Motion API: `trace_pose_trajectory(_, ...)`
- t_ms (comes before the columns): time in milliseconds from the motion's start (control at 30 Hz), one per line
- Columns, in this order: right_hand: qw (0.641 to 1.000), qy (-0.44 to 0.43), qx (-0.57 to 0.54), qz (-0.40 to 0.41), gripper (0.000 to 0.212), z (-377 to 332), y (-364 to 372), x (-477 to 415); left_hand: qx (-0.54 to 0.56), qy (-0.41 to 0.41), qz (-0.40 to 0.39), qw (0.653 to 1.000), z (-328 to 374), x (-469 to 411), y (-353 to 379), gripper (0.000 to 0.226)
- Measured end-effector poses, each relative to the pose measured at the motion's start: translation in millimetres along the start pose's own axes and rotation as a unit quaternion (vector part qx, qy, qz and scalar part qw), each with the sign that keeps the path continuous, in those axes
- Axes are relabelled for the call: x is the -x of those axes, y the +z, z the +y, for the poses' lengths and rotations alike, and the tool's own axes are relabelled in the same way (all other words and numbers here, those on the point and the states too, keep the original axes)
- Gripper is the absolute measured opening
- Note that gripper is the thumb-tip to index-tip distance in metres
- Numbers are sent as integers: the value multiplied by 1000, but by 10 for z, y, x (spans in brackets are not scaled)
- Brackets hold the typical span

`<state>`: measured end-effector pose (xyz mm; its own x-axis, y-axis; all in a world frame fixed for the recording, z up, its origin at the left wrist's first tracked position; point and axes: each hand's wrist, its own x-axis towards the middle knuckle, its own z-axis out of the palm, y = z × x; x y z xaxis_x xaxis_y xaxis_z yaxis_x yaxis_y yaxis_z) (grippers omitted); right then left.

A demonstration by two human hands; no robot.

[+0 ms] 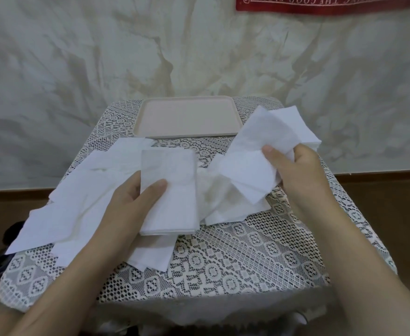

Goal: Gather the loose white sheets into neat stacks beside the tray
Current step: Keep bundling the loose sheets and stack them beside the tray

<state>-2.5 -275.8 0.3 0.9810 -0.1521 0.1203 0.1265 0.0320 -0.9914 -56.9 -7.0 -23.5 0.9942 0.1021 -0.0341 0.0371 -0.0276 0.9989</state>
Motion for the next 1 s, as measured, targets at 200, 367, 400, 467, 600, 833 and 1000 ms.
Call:
trace_pose_trajectory(200,967,83,124,-206,2,40,106,71,-12,4,9,1000,22,4,-13,22)
trace_pose_trajectory(367,943,13,273,-191,22,194,217,24,-51,21,10,998,8,16,-41,21)
trace_pose_trajectory(400,947,5,266,-177,21,196,209,12,-59,22,9,998,5,19,-49,20)
trace_pose_trajectory(467,956,-3,253,-151,18,216,164,-5,-68,22,6,997,2,19,-63,19)
trace_pose_trajectory(600,965,-17,233,-119,17,283,92,7,-72,18,2,997,12,17,-65,19)
trace_pose_trajectory(833,943,-113,308,-61,5,317,159,14,-65,14,4,998,15,29,-66,20)
trace_pose_trajectory(1000,962,37,207,-174,6,283,171,62,-68,12,-2,998,17,29,-71,20)
